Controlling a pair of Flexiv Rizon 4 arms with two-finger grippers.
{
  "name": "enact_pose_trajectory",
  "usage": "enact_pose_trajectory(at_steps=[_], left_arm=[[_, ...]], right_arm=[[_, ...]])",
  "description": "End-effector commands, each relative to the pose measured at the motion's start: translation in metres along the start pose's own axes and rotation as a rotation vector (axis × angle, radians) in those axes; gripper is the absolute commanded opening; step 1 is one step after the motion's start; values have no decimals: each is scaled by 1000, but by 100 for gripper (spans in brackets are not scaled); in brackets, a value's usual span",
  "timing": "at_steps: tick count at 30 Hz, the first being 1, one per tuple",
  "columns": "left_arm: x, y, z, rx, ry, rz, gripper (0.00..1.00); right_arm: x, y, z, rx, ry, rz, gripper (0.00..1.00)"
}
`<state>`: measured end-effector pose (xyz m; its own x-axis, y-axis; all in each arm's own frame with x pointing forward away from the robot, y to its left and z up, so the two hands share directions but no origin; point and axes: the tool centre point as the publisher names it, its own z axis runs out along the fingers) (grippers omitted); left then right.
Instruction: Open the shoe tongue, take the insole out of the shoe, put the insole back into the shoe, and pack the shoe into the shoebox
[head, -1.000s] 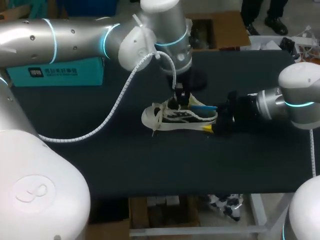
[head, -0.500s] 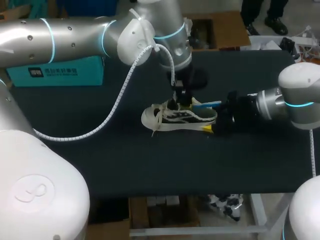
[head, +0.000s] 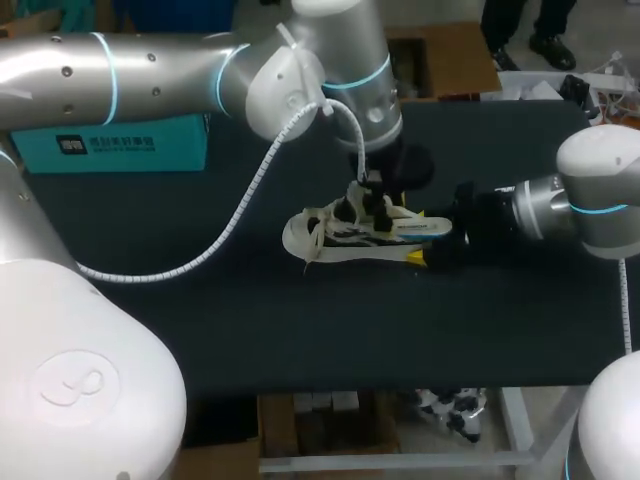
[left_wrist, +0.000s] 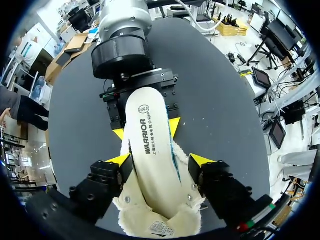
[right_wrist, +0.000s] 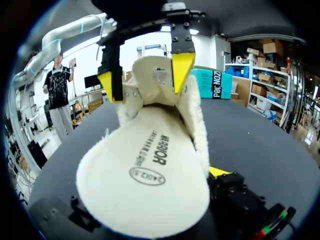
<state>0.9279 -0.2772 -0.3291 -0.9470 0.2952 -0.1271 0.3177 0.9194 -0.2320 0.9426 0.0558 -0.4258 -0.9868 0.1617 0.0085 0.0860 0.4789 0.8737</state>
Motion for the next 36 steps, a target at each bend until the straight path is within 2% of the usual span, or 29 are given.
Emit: enact_pose_trajectory(at_steps=[1,4,8,17,22,29,36], left_arm=[[6,-4,1,13,-20,7,74],[4,-10,6,17,-26,21,73],[2,-20,16,17,-33,46,65],[-10,-36,35,18,-53,67,60],[-16,-39,44,21,-58,72,57],[-20,-40,52,18,-64,78,58],[-13,-36,51,35,-59,91,57]], right_arm=[[2,-6,4,-3,0,-1,0],[2,-6,4,-3,0,-1,0],[2,-6,4,-3,0,-1,0],[2,-6,4,-3,0,-1,0],[2,-6,4,-3,0,-1,0],[2,-6,4,-3,0,-1,0],[2,-6,4,-3,0,-1,0]])
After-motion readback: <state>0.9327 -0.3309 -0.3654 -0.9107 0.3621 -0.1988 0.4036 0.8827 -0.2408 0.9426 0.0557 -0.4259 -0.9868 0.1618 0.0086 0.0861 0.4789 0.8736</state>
